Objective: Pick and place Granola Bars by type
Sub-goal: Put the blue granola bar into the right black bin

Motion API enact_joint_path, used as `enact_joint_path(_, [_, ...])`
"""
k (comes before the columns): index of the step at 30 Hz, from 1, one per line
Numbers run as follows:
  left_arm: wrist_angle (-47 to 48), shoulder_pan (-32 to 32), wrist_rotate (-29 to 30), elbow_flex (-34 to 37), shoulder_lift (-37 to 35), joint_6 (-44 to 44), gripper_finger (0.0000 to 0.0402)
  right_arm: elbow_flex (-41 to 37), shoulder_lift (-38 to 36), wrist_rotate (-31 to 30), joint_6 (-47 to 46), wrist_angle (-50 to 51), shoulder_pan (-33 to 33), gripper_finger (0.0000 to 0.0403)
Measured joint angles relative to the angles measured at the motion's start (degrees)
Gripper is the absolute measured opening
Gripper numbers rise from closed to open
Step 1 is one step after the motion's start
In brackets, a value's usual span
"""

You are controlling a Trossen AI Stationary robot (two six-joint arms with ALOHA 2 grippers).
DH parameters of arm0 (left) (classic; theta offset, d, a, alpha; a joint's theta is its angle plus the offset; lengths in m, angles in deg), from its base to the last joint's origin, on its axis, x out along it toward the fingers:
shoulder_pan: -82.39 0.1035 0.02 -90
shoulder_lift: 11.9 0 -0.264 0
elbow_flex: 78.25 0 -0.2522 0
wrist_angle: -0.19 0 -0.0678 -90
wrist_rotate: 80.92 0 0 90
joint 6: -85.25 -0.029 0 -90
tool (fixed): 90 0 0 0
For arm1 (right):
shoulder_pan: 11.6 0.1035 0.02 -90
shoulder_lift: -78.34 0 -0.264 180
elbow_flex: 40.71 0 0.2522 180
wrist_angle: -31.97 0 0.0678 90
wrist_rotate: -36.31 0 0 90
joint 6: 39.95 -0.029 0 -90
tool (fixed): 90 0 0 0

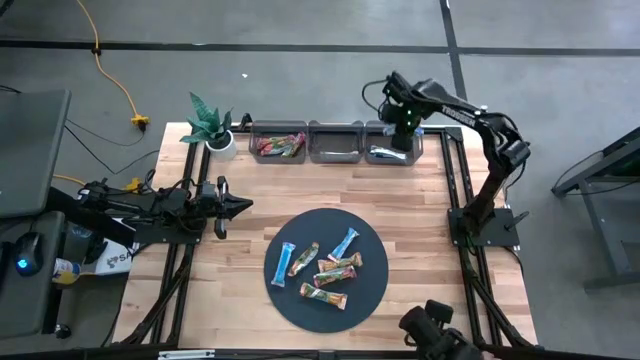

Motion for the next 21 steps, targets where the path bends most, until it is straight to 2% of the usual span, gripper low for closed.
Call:
enact_joint_path(5, [0.01, 0.0, -0.01, 0.01, 0.0, 0.0, 0.0001, -8.08, 0.0, 0.0, 3.87, -8.19, 0.0, 0.0026])
enact_joint_path(10, [0.01, 0.0, -0.02, 0.0, 0.01, 0.0, 0.0001, -13.01, 0.0, 0.21, 3.9, -16.86, 0.0, 0.0024])
enact_joint_path(16, [0.0, 0.0, -0.02, 0.0, 0.0, 0.0, 0.0001, -14.34, 0.0, 8.71, 3.48, -23.0, 0.02, 0.0031])
enact_joint_path(21, [0.0, 0.0, -0.02, 0.02, 0.02, 0.0, 0.0001, -14.36, 0.0, 12.54, 2.85, -26.09, 0.02, 0.0043])
